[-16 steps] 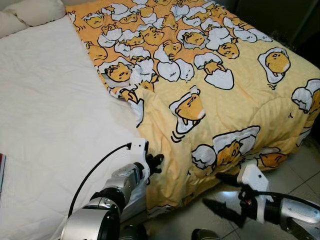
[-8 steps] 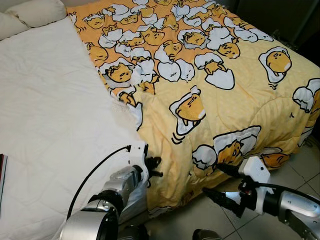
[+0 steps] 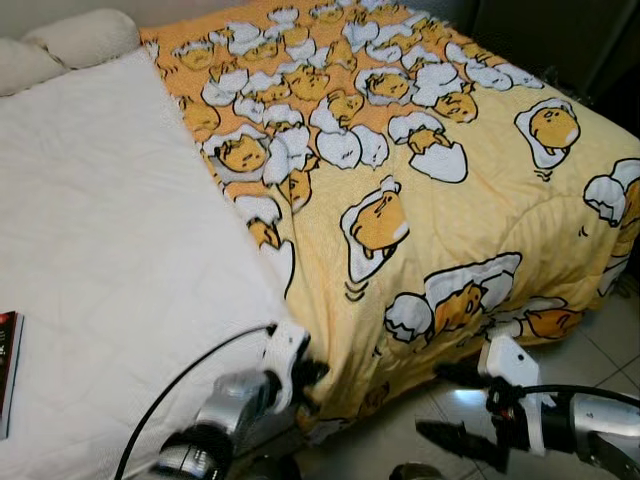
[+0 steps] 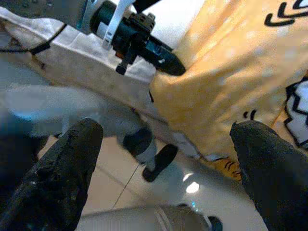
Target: Clean up the room
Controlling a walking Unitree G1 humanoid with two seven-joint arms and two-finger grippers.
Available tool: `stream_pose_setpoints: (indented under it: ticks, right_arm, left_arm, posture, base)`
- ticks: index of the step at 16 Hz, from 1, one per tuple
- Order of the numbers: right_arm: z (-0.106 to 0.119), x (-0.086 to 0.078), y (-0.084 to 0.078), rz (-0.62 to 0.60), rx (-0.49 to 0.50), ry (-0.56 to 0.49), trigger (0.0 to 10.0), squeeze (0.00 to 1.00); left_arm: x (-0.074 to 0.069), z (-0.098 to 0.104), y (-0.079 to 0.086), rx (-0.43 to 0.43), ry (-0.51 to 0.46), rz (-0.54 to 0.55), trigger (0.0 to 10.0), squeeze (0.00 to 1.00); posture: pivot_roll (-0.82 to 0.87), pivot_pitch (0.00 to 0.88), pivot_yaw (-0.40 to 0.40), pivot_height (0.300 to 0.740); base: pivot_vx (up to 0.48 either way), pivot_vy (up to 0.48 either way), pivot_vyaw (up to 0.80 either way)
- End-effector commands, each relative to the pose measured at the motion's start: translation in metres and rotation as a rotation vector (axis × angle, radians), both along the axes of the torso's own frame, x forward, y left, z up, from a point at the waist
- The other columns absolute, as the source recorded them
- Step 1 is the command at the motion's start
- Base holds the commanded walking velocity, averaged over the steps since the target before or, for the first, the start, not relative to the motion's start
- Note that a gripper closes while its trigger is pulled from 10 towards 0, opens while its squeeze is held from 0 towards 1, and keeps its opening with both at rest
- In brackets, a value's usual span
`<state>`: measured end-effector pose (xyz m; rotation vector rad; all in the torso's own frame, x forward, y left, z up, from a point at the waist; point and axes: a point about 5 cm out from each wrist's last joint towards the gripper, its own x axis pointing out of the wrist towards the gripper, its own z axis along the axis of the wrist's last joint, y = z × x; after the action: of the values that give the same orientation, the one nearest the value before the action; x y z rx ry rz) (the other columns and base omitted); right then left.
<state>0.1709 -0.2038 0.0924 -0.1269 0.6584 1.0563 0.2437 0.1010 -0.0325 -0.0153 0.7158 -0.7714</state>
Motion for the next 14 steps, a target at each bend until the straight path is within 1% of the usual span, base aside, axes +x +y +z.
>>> stream_pose_setpoints:
  ticks: [1, 2, 4, 6, 7, 8, 9, 11, 12, 13, 14]
  right_arm:
    - [-0.002, -0.003, 0.000, 0.026, -0.013, 0.034, 10.0, 0.00]
    - [-0.003, -0.004, 0.000, 0.036, -0.015, 0.040, 10.0, 0.00]
    - [-0.004, -0.001, 0.001, 0.029, -0.011, 0.036, 10.0, 0.00]
    - [-0.003, 0.000, 0.001, 0.026, -0.005, 0.036, 10.0, 0.00]
    - [-0.003, 0.000, 0.000, 0.026, -0.004, 0.039, 10.0, 0.00]
    - [-0.005, 0.000, 0.001, 0.031, -0.004, 0.043, 10.0, 0.00]
    - [-0.007, 0.001, 0.002, 0.042, -0.011, 0.044, 10.0, 0.00]
    - [-0.010, 0.005, 0.003, 0.050, -0.031, 0.033, 10.0, 0.00]
    - [-0.010, 0.009, 0.004, 0.027, -0.024, 0.018, 10.0, 0.00]
    - [-0.010, 0.011, 0.004, 0.006, -0.017, 0.008, 10.0, 0.00]
    - [-0.010, 0.013, 0.004, -0.019, -0.013, -0.005, 10.0, 0.00]
  left_arm:
    - [-0.010, -0.008, 0.003, 0.048, 0.030, -0.034, 0.0, 0.00]
    - [-0.012, -0.009, 0.006, 0.062, 0.026, -0.031, 0.0, 0.00]
    - [-0.011, -0.007, 0.017, 0.085, 0.000, 0.010, 0.0, 0.00]
    - [-0.009, -0.001, 0.029, 0.091, -0.024, 0.035, 0.0, 0.00]
    - [-0.010, 0.000, 0.029, 0.082, -0.018, 0.028, 0.0, 0.00]
    - [-0.014, -0.002, 0.025, 0.058, 0.014, 0.001, 0.0, 0.00]
    - [-0.016, -0.002, 0.022, 0.050, 0.022, -0.022, 0.0, 0.00]
    - [-0.015, -0.002, 0.017, 0.047, 0.032, -0.016, 0.0, 0.00]
    - [-0.010, 0.001, 0.017, 0.035, 0.026, 0.035, 10.0, 0.19]
    - [-0.005, 0.006, 0.018, 0.027, 0.002, 0.062, 10.0, 1.00]
    - [0.001, 0.015, 0.018, 0.013, -0.050, 0.072, 10.0, 1.00]
  posture:
    - [-0.27, 0.051, 0.111, 0.740]
    - [-0.26, 0.049, 0.111, 0.740]
    - [-0.26, 0.029, 0.116, 0.740]
    - [-0.25, 0.003, 0.116, 0.740]
    - [-0.25, 0.000, 0.117, 0.740]
    - [-0.24, 0.000, 0.118, 0.740]
    - [-0.25, 0.000, 0.122, 0.740]
    - [-0.24, 0.000, 0.122, 0.740]
    - [-0.24, 0.000, 0.120, 0.740]
    - [-0.23, 0.000, 0.112, 0.740]
    - [-0.22, 0.000, 0.106, 0.740]
  base:
    - [0.000, 0.000, 0.00]
    - [0.000, 0.000, 0.00]
    - [0.000, 0.000, 0.00]
    - [0.000, 0.000, 0.00]
    - [0.000, 0.000, 0.00]
    - [0.000, 0.000, 0.00]
    - [0.000, 0.000, 0.00]
    - [0.000, 0.000, 0.00]
    - [0.000, 0.000, 0.00]
    - [0.000, 0.000, 0.00]
    - [0.000, 0.000, 0.00]
